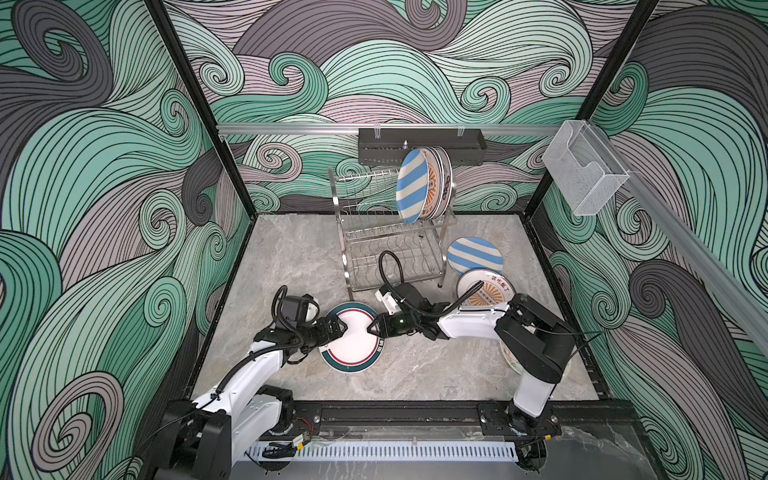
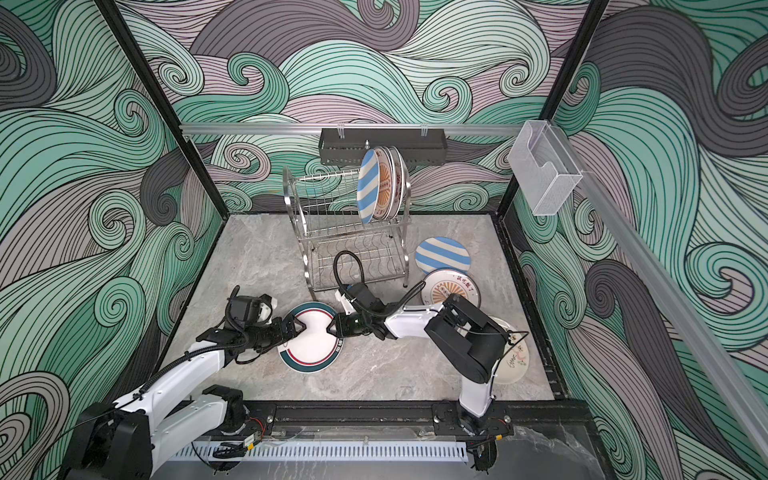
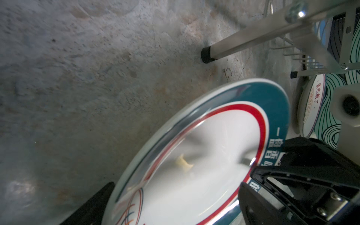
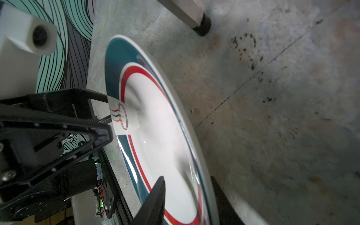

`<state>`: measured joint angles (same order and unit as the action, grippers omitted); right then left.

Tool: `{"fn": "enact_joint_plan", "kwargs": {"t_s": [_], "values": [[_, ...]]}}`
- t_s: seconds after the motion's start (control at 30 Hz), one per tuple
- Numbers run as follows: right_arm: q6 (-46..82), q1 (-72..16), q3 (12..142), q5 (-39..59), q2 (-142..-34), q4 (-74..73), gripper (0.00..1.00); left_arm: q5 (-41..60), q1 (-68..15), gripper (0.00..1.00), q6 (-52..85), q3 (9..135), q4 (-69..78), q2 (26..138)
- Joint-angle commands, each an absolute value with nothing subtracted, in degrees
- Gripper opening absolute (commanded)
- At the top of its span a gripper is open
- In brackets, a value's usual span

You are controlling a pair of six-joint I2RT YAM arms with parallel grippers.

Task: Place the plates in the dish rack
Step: 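Grasp the green-rimmed plate edge with the right gripper while the left gripper releases, then lift the green-rimmed plate upright with the right gripper and carry it to the rack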

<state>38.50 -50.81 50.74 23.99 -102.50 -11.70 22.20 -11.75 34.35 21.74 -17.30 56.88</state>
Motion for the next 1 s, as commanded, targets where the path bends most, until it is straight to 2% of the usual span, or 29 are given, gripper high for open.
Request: {"fn": "enact_joint_plan", "kwargs": {"t_s": [0.0,0.4,0.63,0.8,0.97], "values": [[36.7,-50.8,51.6,24.9,-99.8,-11.7,0.3,24.9,-12.3,0.99,35.0,24.6,-15.8,57.5],[34.8,-49.9,51.8,23.8,-94.5,-6.7,0.09,28.2,-12.3,0.99,35.2,29.4,-18.7,56.7],[34.0,-49.0,49.6,21.5,-88.0,-3.3,0.02,27.5,-12.2,0.99,33.5,30.8,-23.0,54.9],[33.4,-46.7,47.3,20.8,-79.3,1.4,0.0,20.8,-12.1,0.99,31.6,36.2,-31.5,53.3],[30.1,-42.7,46.1,18.9,-67.3,10.1,0.0,16.4,-11.5,0.99,27.2,40.3,-33.7,51.8]]}}
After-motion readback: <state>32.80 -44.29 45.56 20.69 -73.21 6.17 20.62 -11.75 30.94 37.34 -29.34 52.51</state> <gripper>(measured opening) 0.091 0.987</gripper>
